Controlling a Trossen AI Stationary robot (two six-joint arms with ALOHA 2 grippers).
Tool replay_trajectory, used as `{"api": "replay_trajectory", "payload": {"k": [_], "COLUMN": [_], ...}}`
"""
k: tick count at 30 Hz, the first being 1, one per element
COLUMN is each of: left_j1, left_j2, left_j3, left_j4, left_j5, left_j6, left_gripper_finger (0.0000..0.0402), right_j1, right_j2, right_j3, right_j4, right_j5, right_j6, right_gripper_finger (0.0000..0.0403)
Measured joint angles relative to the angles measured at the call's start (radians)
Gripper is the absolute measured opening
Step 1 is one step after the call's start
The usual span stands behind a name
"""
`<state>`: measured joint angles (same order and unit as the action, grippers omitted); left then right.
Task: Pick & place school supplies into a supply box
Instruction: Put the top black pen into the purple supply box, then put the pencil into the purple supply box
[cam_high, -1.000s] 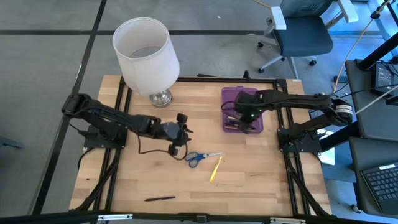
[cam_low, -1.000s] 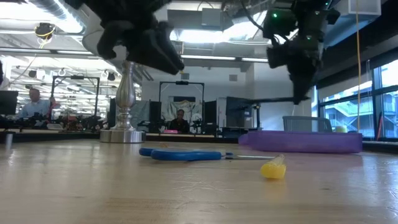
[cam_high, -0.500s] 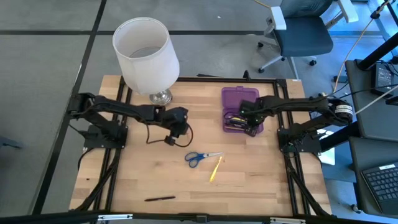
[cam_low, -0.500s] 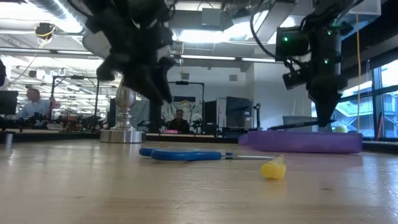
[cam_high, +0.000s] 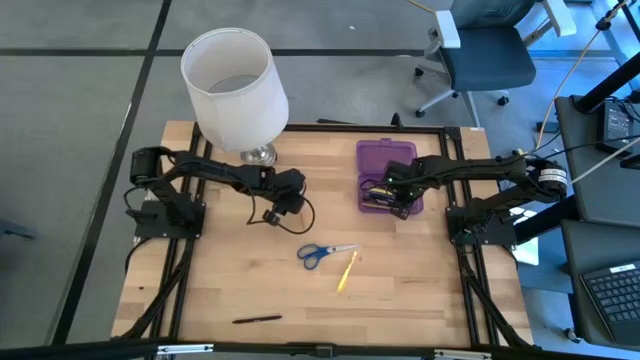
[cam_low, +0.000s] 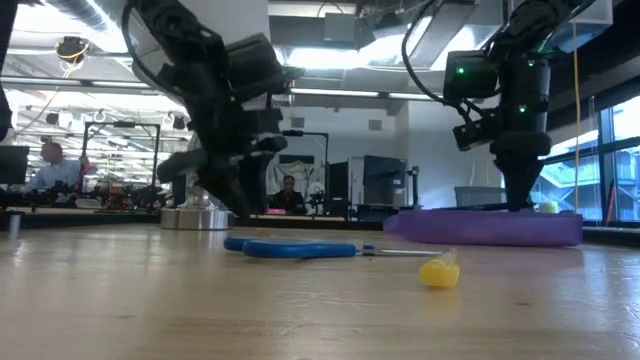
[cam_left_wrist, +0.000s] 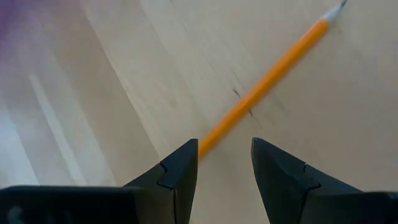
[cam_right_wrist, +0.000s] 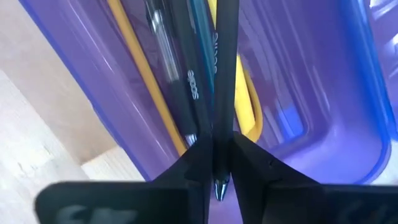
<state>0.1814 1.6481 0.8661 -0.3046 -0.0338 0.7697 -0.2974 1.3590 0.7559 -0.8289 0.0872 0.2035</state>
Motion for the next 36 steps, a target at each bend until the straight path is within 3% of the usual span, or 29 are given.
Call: {"api": "replay_trajectory", "payload": {"k": [8,19,23,27,36], "left_j1": [0.017,0.017,0.026,0.044,0.046], "left_j2": [0.077,0.07,0.09,0.122,0.15], "left_j3": [0.004,0.001,0.017,0.044,0.076], "left_j4": [0.029,0.065,0.062,0.046,-0.056], "left_j5": [0.005,-0.01,0.011,0.077,0.089], "left_j6": [0.1,0.183,0.123,0.1,0.028], "left_gripper_finger": [0.0143,0.0143,0.0141,0.0122,0.0046], "right_j1": [0.0,0.0,0.0,0.0,0.0], "right_j2": [0.0,0.0,0.0,0.0,0.0], "right_j3": [0.0,0.0,0.0,0.0,0.0], "right_j4": [0.047,0.044,0.047,0.055,0.055], "right_j5": [0.0,-0.001,-0.001,-0.001,-0.001], "right_j6": [-0.002,0.002,0.004,0.005,0.005], "right_gripper_finger": [0.0073,0.0105,0.0104,0.0106,0.0105]}}
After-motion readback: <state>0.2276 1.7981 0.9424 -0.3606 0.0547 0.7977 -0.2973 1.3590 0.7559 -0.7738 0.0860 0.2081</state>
